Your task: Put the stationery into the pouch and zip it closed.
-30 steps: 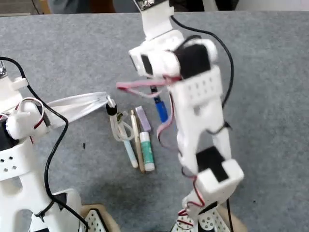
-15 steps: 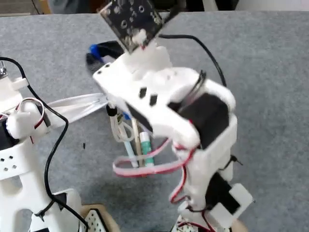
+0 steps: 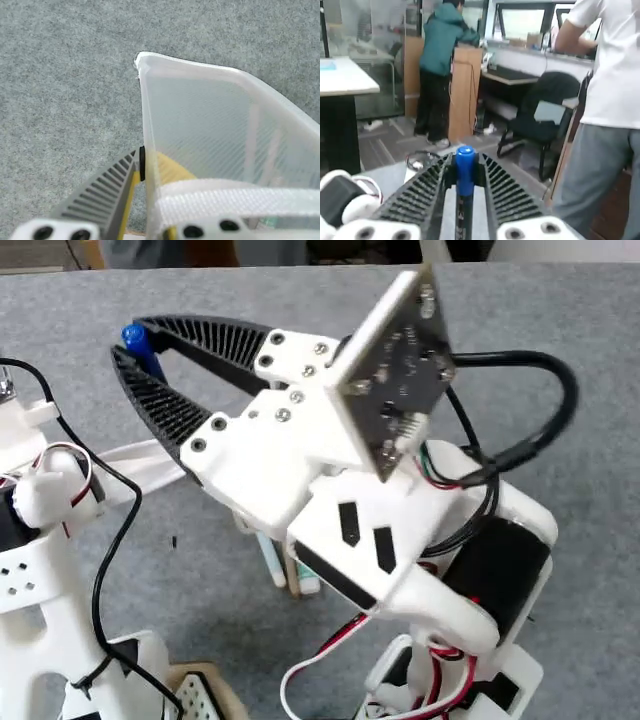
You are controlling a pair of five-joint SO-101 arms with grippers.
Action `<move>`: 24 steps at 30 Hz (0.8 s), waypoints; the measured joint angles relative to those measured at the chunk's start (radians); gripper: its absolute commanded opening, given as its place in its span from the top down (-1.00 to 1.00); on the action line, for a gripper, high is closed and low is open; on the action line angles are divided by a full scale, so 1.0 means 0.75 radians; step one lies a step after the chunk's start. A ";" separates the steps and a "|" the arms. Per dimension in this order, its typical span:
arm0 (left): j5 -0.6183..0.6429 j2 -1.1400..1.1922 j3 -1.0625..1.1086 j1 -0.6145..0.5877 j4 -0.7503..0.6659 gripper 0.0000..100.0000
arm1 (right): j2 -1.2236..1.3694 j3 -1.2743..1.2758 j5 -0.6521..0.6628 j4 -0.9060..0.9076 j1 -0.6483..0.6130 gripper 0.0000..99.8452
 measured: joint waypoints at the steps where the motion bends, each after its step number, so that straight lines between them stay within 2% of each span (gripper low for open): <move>1: 0.000 0.000 0.000 0.016 0.000 0.94 | 0.000 0.004 0.000 -0.018 0.000 0.98; 5: 0.002 0.000 0.000 0.065 0.000 0.94 | 0.065 0.047 0.000 -0.080 -0.004 0.98; 24: 0.035 0.000 0.000 0.074 0.000 0.94 | 0.235 0.137 -0.002 -0.129 0.031 0.98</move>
